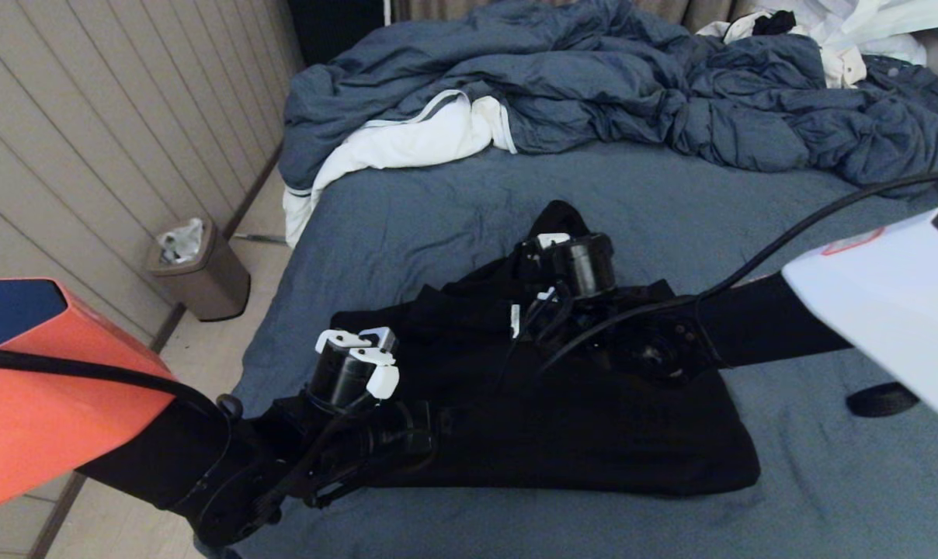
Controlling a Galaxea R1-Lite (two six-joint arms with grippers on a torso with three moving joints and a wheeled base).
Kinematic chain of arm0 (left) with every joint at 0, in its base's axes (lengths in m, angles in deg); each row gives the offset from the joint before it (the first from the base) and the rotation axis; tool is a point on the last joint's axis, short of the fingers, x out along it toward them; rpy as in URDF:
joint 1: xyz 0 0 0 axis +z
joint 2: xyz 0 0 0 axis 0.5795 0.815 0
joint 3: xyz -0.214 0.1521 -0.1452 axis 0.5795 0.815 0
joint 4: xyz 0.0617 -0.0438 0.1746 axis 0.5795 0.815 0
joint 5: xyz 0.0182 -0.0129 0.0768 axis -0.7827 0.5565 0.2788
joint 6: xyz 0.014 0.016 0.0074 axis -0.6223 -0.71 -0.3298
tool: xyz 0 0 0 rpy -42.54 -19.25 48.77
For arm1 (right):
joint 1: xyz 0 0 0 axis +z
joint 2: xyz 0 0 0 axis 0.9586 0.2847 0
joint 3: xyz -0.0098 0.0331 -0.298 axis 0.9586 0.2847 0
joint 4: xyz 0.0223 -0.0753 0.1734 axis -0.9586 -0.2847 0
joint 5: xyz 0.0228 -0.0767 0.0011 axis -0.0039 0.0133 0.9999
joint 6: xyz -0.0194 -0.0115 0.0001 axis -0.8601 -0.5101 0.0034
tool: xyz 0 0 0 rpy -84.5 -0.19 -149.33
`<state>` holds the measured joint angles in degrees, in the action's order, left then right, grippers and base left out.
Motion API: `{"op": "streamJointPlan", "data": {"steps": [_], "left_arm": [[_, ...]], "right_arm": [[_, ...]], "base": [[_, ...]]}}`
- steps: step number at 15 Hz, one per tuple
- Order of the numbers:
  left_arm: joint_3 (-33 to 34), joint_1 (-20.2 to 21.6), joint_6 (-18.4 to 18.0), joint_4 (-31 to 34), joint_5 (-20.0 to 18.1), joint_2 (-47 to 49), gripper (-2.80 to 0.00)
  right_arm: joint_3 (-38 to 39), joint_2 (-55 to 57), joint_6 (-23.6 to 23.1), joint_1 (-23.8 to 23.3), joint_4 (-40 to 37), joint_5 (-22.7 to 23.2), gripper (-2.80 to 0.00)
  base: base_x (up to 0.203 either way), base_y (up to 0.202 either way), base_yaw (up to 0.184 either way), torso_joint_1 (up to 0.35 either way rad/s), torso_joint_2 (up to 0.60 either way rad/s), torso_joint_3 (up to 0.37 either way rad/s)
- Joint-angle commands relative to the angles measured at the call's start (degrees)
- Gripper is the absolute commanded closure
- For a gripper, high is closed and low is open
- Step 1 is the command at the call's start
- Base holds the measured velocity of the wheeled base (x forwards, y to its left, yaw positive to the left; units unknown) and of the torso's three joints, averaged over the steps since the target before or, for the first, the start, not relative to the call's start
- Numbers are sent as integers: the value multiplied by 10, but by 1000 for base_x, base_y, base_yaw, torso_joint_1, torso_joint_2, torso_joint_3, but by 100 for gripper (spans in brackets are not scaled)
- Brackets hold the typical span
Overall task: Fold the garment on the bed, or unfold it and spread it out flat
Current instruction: Fold the black sweatshirt
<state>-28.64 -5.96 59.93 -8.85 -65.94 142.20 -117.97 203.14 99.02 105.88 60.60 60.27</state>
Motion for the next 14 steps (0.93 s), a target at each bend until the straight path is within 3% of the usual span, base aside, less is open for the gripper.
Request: {"op": "streamJointPlan", "data": {"steps": [1, 5, 14], "left_arm": [[5, -2, 2, -4, 0, 5, -280], [17, -19, -9, -3, 1, -1, -280], [25, -27, -17, -6, 0, -5, -280]], "right_arm": [[-38, 41, -1, 42, 0, -4, 0], [-93, 76, -1, 95, -31, -5, 0], [-266, 201, -8, 101, -53, -75, 0]], "base": [[0, 0, 0, 0, 0, 0], [0, 0, 0, 0, 0, 0], [0, 0, 0, 0, 0, 0]]}}
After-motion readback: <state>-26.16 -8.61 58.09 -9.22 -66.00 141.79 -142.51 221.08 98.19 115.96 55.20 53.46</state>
